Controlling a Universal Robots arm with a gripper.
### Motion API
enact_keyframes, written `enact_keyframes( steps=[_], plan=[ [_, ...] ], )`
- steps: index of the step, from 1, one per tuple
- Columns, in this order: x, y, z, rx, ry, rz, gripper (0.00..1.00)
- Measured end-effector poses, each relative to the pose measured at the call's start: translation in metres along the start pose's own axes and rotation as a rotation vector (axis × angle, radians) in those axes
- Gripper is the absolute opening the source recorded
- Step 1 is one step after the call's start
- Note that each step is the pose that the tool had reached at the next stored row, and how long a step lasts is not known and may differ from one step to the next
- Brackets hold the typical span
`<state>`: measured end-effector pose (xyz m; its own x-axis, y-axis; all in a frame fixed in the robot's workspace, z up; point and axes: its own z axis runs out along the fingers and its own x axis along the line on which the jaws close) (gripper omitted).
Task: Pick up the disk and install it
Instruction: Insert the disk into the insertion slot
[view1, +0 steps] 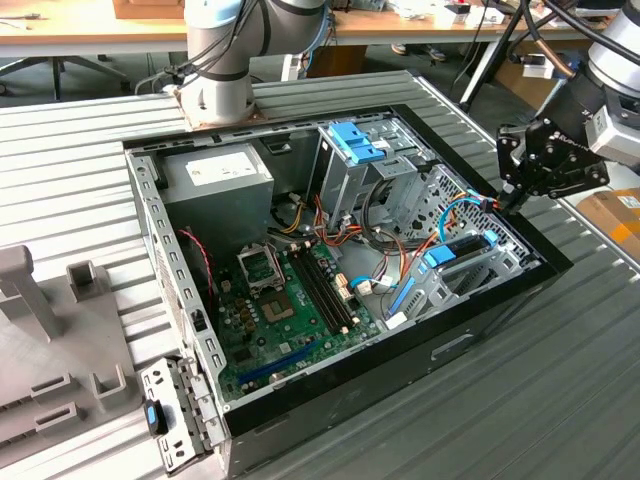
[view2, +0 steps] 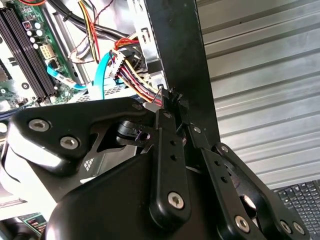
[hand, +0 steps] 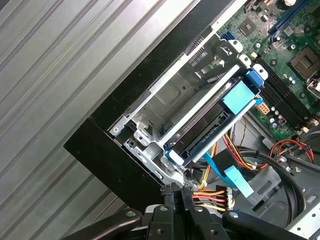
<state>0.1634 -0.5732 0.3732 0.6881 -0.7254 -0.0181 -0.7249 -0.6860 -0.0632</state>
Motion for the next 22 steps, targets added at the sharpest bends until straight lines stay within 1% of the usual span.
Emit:
enact_keyframes(
  steps=[4,6,9,11,14,16,19,22],
  plan=[
    [-0.0026,0.0027,-0.0001,0.0004,0.0015,0.023,0.17],
    [-0.0039,0.0042,-0.0002,0.0008,0.0029,0.046,0.17],
    [-0.0060,0.0064,-0.0003,0.0017,0.0061,0.096,0.17],
    [-0.0062,0.0066,-0.0003,0.0021,0.0073,0.114,0.17],
    [-0.0063,0.0067,-0.0003,0.0033,0.0116,0.183,0.17],
    [-0.0063,0.0067,-0.0003,0.0038,0.0135,0.213,0.17],
    [-0.0064,0.0068,-0.0003,0.0053,0.0186,0.293,0.17],
    [-0.0064,0.0068,-0.0003,0.0061,0.0214,0.338,0.17]
  ],
)
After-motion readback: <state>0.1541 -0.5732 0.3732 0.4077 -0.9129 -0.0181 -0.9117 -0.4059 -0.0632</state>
